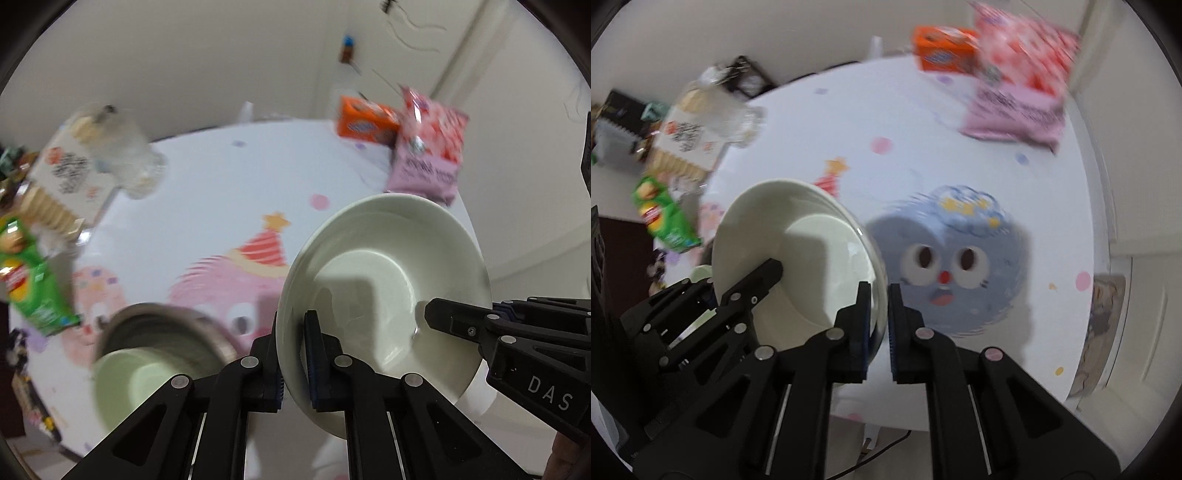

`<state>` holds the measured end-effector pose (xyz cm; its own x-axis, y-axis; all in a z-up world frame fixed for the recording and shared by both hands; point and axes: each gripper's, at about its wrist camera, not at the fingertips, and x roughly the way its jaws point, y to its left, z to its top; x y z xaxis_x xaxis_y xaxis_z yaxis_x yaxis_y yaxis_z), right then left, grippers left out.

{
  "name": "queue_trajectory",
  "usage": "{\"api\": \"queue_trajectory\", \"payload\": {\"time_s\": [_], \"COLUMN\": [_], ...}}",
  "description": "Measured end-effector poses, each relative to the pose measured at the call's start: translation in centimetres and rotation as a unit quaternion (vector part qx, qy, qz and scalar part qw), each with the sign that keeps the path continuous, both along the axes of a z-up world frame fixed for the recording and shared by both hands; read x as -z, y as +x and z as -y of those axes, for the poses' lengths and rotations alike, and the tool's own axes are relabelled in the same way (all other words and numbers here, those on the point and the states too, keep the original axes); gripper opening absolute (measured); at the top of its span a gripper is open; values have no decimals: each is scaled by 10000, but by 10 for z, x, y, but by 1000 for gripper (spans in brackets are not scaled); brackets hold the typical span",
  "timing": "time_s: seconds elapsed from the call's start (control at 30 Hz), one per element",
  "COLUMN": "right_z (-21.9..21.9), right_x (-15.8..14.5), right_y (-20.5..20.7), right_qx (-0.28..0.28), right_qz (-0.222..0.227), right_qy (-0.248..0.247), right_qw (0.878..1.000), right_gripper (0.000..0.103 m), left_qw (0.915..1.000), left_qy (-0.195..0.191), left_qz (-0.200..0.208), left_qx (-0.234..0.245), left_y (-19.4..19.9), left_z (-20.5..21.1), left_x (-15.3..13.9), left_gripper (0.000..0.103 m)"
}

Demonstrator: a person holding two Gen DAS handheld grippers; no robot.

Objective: Organize plates and bowls
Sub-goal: 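Carry the cream-white bowl into the steel bowl stack and open both grippers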

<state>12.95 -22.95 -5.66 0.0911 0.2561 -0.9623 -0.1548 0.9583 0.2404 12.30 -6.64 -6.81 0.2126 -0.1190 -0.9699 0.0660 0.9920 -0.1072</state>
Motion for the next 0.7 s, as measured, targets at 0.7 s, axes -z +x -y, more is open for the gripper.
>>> {"api": "queue_trajectory", "payload": {"time_s": [0.7], "right_z": [-182], "right_x": [22], "right_y": [-49], "right_qx": [-1636], "right_qz": [-390], "right_qy": [-157], "right_qw": [9856], "right_gripper": [11], "left_qw": [9894], "left_qy": [36], "left_qz": [-416], "left_qx": [-1393], "left_y": [-70], "left_z": [-162], "left_x": [13], "left_gripper": [8]}}
